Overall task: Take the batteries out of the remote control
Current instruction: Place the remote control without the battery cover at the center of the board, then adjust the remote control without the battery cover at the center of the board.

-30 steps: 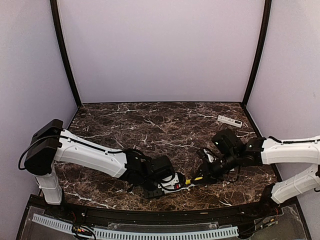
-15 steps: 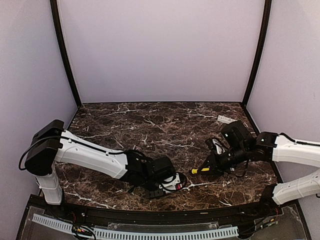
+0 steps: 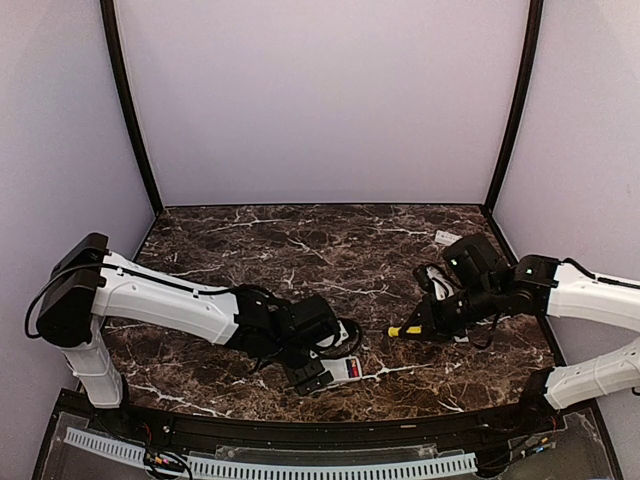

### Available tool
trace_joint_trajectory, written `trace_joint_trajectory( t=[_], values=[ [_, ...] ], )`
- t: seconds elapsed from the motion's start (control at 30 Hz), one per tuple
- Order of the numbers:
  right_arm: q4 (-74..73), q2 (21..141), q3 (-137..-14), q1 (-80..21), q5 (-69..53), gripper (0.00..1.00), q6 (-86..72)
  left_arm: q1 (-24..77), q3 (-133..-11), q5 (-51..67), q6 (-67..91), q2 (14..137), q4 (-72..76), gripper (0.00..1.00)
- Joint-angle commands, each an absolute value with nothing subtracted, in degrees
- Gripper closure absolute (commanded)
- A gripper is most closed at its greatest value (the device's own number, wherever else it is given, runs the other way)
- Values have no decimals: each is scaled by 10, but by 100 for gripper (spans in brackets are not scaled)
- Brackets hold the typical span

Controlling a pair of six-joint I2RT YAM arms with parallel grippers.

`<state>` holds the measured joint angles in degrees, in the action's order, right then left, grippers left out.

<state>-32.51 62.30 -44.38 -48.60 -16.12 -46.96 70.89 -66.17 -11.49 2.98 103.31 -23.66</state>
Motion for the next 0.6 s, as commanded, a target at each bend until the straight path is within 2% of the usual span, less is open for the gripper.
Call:
trace_joint_trajectory(
  t=[0.0,0.27,0.57],
  values=[
    [-308,628,-457,-483,-149,100,-450,709,-643,-105,122,1008,-278,5],
    [-298,626,-457,-483,-147,100,-442,704,-618,-88,172,1000,-285,4],
    [-286,625,-454,-483,-149,100,-446,659,-595,-135,205,1003,-276,4]
  ],
)
